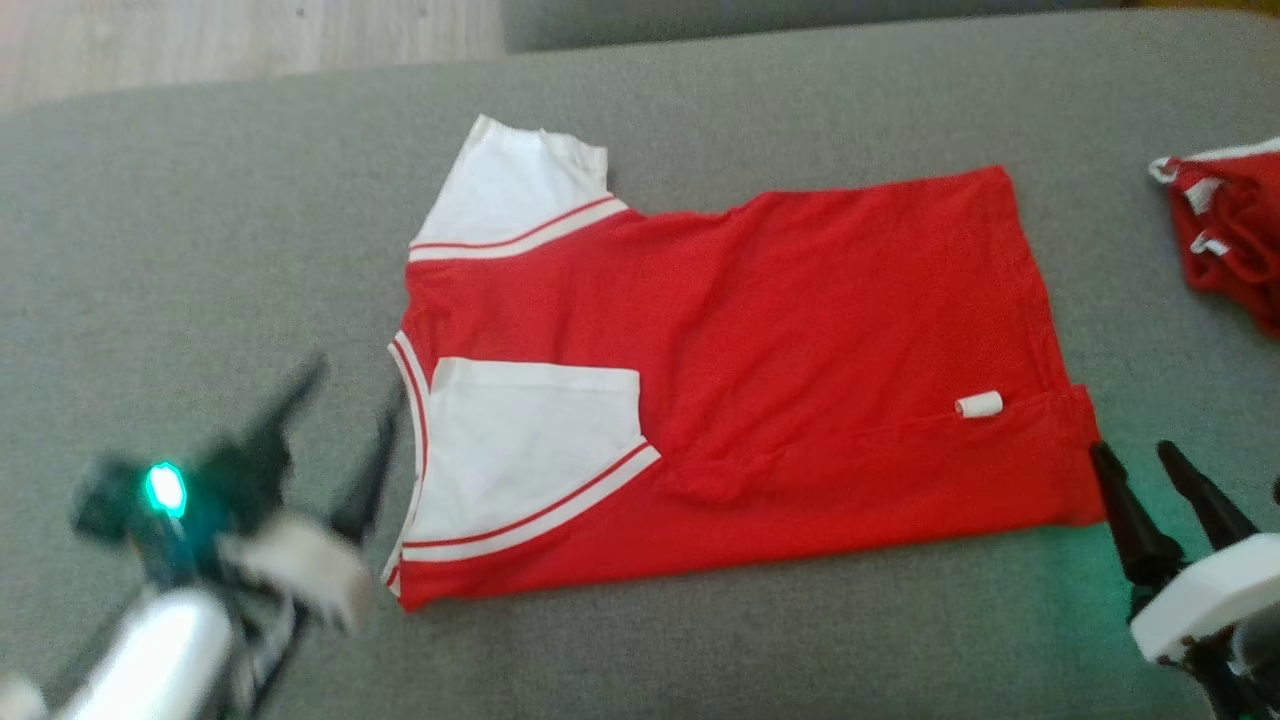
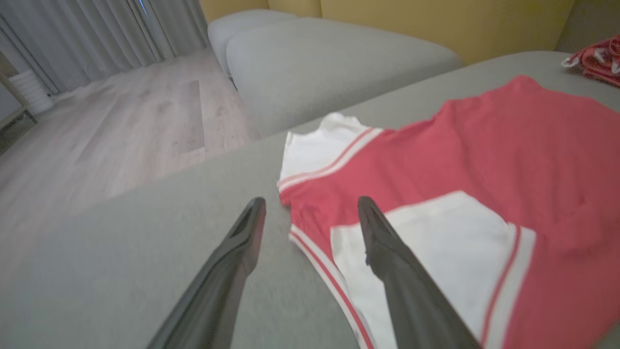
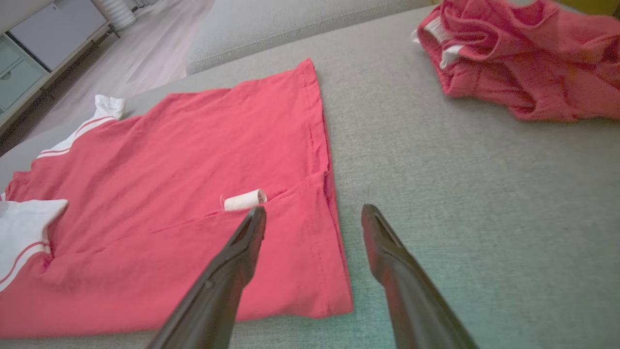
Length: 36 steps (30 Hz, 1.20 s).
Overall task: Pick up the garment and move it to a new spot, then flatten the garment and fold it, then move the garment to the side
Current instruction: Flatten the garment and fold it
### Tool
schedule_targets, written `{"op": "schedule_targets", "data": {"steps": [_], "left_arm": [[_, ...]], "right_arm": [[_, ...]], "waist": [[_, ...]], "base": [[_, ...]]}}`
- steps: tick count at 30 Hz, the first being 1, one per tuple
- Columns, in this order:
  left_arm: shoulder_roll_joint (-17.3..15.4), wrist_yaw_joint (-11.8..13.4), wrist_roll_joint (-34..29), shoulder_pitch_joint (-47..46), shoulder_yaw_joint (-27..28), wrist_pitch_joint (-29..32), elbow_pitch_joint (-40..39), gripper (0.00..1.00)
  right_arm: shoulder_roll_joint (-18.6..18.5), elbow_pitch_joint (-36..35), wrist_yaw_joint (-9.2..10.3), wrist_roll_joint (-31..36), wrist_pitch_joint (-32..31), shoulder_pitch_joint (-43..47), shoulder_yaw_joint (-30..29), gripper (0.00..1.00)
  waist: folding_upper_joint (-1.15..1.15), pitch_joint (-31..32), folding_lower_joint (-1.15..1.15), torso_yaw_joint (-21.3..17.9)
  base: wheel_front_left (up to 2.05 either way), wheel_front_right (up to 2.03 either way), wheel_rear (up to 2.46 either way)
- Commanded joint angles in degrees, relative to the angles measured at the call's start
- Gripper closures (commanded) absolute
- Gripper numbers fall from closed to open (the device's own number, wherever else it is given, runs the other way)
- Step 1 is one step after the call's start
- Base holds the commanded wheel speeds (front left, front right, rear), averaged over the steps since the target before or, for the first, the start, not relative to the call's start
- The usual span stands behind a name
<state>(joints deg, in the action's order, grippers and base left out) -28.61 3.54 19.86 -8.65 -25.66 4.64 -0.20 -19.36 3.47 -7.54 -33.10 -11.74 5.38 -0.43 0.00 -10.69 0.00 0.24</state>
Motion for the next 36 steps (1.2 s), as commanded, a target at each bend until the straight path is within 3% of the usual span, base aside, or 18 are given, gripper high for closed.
{"op": "schedule_targets", "data": {"steps": [1, 7, 11, 16, 22, 28, 36], "left_arm": [[-2.39, -1.51, 0.15, -9.33, 3.53, 2.5, -1.6, 0.0], [-2.79, -8.2, 3.07, -27.92, 3.31, 10.56, 5.31, 0.0], [-2.72, -10.43, 5.49, -41.26, 1.03, 16.77, 14.45, 0.0], [-3.19, -10.98, 9.58, -52.66, -3.05, 22.08, 23.56, 0.0], [-7.1, -11.01, 12.69, -59.02, -10.6, 26.66, 30.88, 0.0], [-10.0, -11.02, 13.92, -61.57, -13.82, 26.73, 35.56, 0.0], [-10.32, -11.02, 17.84, -62.74, -17.09, 26.31, 37.53, 0.0]], "right_arm": [[-1.04, -2.77, 0.05, 0.66, -0.73, -2.06, 1.3, 0.0], [-1.3, -4.76, 0.05, 1.23, -1.2, -6.37, 2.83, 0.0], [-1.27, -5.59, 0.05, 1.39, -1.03, -10.02, 4.85, 0.0], [-0.57, -5.69, 0.05, 1.35, -0.33, -12.82, 6.5, 0.0], [0.0, -4.47, 0.05, 1.31, 1.41, -15.15, 8.23, 0.0], [0.48, -3.41, 0.05, 1.11, 2.96, -16.43, 9.63, 0.0], [0.84, -2.09, 0.05, 1.25, 4.05, -17.16, 9.77, 0.0]], "waist": [[0.0, -3.17, 0.0, -1.03], [0.0, -9.36, 0.0, -3.25], [0.0, -13.3, 0.0, -6.09], [0.0, -17.82, 0.0, -9.42], [0.0, -21.14, 0.0, -12.33], [0.0, -22.87, 0.0, -13.84], [0.0, -23.76, 0.0, -14.37]], "base": [[0.0, 0.0, 0.0], [0.0, 0.0, 0.0], [0.0, 0.0, 0.0], [0.0, 0.0, 0.0], [0.0, 0.0, 0.0], [0.0, 0.0, 0.0], [0.0, 0.0, 0.0]]}}
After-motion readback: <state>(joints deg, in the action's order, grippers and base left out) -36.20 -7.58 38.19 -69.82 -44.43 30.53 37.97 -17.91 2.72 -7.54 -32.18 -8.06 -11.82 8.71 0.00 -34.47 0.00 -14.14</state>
